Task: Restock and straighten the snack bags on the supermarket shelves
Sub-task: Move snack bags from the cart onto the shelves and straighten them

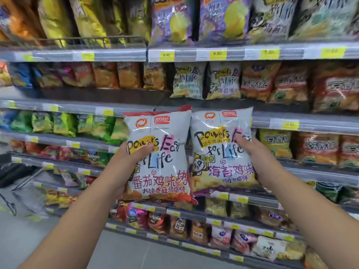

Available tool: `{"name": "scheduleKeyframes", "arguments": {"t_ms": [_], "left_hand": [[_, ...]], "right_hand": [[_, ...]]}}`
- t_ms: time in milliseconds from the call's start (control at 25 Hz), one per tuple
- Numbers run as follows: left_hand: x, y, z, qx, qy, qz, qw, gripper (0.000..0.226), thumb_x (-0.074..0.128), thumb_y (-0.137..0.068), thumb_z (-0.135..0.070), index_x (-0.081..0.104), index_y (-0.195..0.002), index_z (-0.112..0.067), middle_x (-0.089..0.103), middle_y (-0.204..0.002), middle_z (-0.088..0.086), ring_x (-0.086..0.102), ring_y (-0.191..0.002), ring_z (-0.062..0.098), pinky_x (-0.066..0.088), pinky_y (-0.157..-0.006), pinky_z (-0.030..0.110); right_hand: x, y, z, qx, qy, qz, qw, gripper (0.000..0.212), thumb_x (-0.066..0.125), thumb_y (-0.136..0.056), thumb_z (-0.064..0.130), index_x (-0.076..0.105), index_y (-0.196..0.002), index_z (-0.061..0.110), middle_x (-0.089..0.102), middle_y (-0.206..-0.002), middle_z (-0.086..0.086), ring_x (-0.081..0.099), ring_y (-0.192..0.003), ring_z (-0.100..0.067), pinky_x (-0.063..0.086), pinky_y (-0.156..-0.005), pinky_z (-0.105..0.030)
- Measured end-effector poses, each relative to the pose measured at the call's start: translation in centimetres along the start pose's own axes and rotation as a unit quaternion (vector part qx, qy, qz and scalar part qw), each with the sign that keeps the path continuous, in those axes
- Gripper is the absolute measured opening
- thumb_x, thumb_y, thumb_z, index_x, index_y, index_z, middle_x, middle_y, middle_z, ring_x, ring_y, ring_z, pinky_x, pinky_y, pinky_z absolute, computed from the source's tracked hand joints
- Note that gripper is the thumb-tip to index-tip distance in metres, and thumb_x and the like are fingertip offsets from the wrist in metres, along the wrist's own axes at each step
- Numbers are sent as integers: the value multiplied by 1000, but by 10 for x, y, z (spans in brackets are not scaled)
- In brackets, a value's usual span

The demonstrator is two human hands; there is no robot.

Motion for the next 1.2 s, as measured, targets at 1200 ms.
{"name": "scheduleKeyframes", "arguments": {"t_ms": [1200], "left_hand": [[84, -220, -64, 28, -16, -26, 999, 36, 69, -86, -35, 60, -118, -23, 76, -99, 7, 74, -85, 30, 60, -66, 42]], "right_hand": [[-34, -272, 117, -46, 81, -43, 995, 79, 56, -86, 61, 34, -149, 18, 37, -153, -7, 36, -138, -26, 30, -106, -36]]}}
Point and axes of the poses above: each hand's wrist, its own y-axis away from the middle knuckle, its own x-axis out of the palm, z = x × y, the point moved 1 cm from there along -y, towards the middle knuckle
